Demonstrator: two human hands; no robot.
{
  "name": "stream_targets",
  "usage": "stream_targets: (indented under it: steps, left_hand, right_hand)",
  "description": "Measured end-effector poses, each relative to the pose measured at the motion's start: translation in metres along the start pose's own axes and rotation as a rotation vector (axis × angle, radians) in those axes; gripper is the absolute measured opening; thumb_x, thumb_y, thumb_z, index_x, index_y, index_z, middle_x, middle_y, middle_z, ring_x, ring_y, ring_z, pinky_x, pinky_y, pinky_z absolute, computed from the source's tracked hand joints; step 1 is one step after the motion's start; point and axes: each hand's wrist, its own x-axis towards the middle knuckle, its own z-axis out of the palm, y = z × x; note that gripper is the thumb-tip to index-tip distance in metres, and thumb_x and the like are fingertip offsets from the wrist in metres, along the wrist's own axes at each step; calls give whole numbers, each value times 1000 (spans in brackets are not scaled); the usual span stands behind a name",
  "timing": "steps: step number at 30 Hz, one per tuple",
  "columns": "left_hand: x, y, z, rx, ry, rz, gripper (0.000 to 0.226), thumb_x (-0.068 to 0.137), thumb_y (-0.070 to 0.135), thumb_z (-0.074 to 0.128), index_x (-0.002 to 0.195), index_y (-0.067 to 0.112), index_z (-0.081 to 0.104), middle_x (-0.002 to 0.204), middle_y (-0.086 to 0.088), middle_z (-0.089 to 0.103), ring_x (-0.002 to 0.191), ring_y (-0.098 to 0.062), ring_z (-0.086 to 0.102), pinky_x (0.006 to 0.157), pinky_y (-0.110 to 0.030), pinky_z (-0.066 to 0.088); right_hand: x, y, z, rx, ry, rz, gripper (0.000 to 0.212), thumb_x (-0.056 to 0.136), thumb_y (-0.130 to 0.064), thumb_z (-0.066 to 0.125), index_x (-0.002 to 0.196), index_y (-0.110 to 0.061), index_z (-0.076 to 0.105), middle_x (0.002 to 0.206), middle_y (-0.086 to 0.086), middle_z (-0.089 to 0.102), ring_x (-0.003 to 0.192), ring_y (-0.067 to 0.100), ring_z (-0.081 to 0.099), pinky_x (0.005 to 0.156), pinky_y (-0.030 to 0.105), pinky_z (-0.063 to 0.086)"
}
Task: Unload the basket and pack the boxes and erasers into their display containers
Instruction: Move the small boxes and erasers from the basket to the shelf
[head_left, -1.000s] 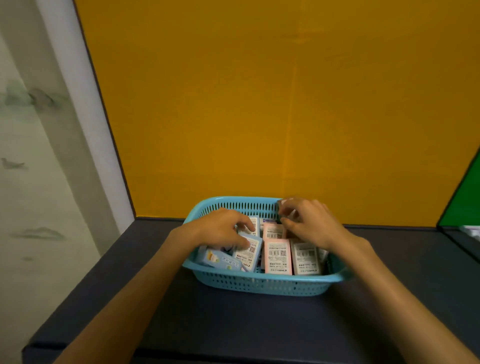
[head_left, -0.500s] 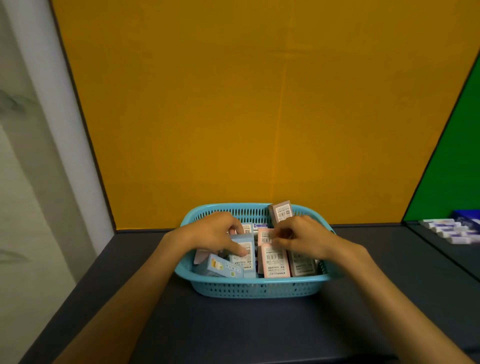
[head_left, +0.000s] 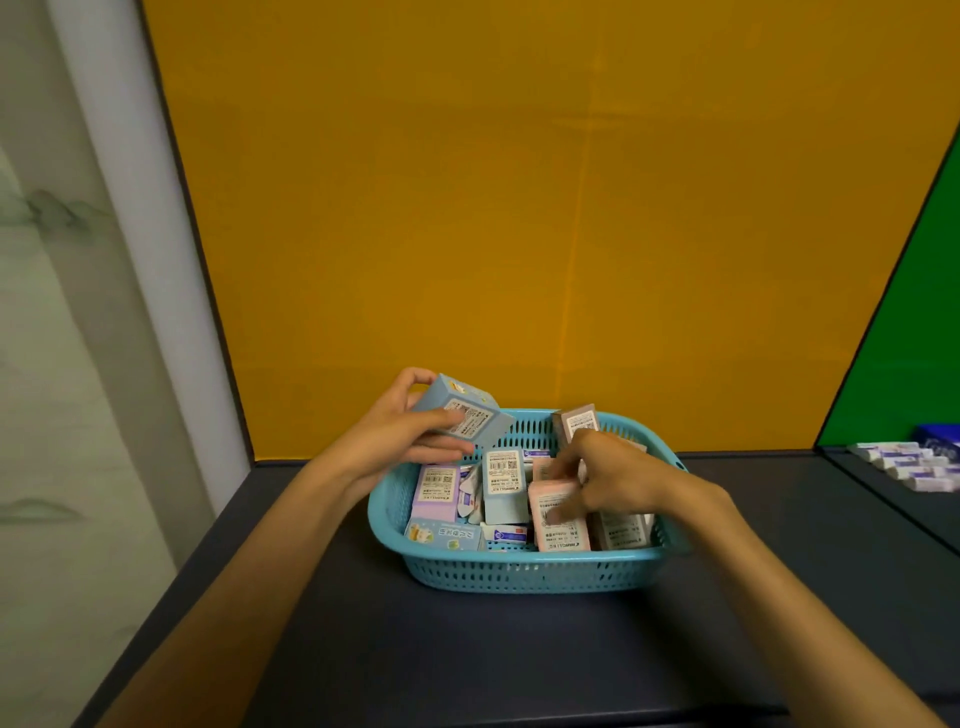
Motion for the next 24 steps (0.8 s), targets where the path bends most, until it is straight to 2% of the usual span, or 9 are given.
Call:
stream_targets:
  steps: [4,6,8,11,13,15,18,21,24]
  left_hand:
    - [-3,-1,-4,-155,20,12,48,83,-1,72,125,11,51,120,-18,68,98,-39,71,78,-38,62]
    - [-6,1,-4,-174,32,10,48,78,2,76,120,5,54,118,-21,68,97,-40,71,77,-38,62]
    - [-9,1,-4,-212,36,3,45,74,15,78,112,3,56,116,-24,68,98,-42,70,78,-39,62]
    - [-8,0,-5,-258,69,-18,43,82,29,73,112,0,60,115,-20,71,103,-40,70,79,-45,60]
    - [-7,-2,-5,-198,109,-26,29,90,24,67,105,0,61,115,-19,70,103,-33,70,74,-42,62]
    - [-7,-4,-4,-78,140,-32,16,95,19,63,95,3,61,112,-18,69,100,-28,71,68,-34,63]
    - [-9,-4,-3,-15,192,-30,8,95,12,63,98,8,56,110,-15,66,92,-22,70,61,-28,61]
    - [-11,-3,-4,-103,212,-44,25,92,4,65,112,13,52,110,-16,67,91,-24,71,62,-33,62]
    - [-14,0,-5,-220,198,-74,30,90,-1,66,116,10,56,104,-16,72,89,-25,73,66,-34,63]
  right_hand:
    - [-1,-4,3,178,91,-100,37,74,-25,88,103,-28,63,106,-7,63,98,17,63,82,41,55]
    - [-5,-7,3,357,115,-138,35,81,-11,82,104,-25,59,107,0,64,91,26,67,74,45,58]
    - [-9,-12,1,556,103,-144,34,86,0,74,107,-19,57,112,10,62,83,35,71,63,42,59]
    - [-11,-18,0,703,98,-127,33,87,2,72,109,-19,60,121,10,59,91,30,72,68,38,60]
    - [-10,-20,1,771,104,-101,29,85,-2,74,106,-19,64,123,9,61,96,26,72,73,36,60]
    - [-10,-22,3,827,116,-91,15,87,-10,74,97,-13,64,120,10,64,94,23,72,75,35,59]
    - [-7,-23,9,845,216,-66,18,87,-15,75,84,-10,58,112,14,68,83,19,70,62,26,53]
    - [-4,-25,10,912,343,30,22,91,-8,69,81,-12,50,113,15,66,85,23,70,48,17,47]
    - [-1,-26,7,1087,437,137,23,87,-1,70,90,-12,51,110,17,68,81,25,71,49,21,50]
